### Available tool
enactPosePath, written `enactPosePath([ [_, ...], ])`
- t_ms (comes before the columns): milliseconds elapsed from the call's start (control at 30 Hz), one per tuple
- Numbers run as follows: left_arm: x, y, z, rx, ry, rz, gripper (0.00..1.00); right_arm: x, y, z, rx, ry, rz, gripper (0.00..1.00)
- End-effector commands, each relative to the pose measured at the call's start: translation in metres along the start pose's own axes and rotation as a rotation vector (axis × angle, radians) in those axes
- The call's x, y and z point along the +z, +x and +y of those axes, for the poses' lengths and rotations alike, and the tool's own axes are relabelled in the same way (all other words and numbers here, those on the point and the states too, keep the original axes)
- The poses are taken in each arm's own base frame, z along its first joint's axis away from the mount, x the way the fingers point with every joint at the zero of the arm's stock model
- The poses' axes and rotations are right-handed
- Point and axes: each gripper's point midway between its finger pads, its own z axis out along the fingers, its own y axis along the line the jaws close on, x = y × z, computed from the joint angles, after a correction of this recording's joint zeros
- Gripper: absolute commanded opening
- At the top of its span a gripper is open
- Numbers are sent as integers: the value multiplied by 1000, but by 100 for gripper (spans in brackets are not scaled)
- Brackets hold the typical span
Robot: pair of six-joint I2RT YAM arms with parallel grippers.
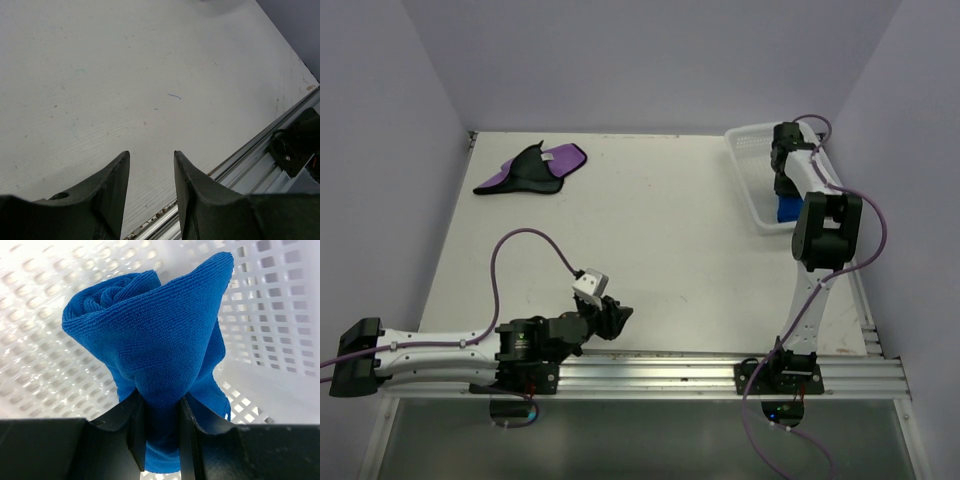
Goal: Roll the towels
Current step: Place the rolled towel into the container
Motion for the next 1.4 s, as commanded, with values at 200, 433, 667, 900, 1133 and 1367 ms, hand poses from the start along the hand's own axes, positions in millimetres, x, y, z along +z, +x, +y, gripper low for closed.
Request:
enactPosePath([
  [200, 3, -16, -11, -5, 26, -44, 45, 1, -20, -31, 39, 111, -60, 27],
  [433, 3, -12, -9, -5, 22, -37, 45, 16, -9, -28, 49, 94, -23, 52],
  [667, 2, -10, -8, -8, 22, -32, 45, 10, -15, -26, 59, 70, -32, 68],
  [900, 1, -14, -9, -14, 29, -39, 45, -12, -30, -35, 88, 55, -73, 75],
  [1133, -3, -27, -10, -5, 20, -62, 48, -54, -48, -26, 131, -98, -157, 89],
  [1367, -7, -45, -6, 31, -25, -84, 50, -100, -61, -24, 168, -189, -236, 93],
])
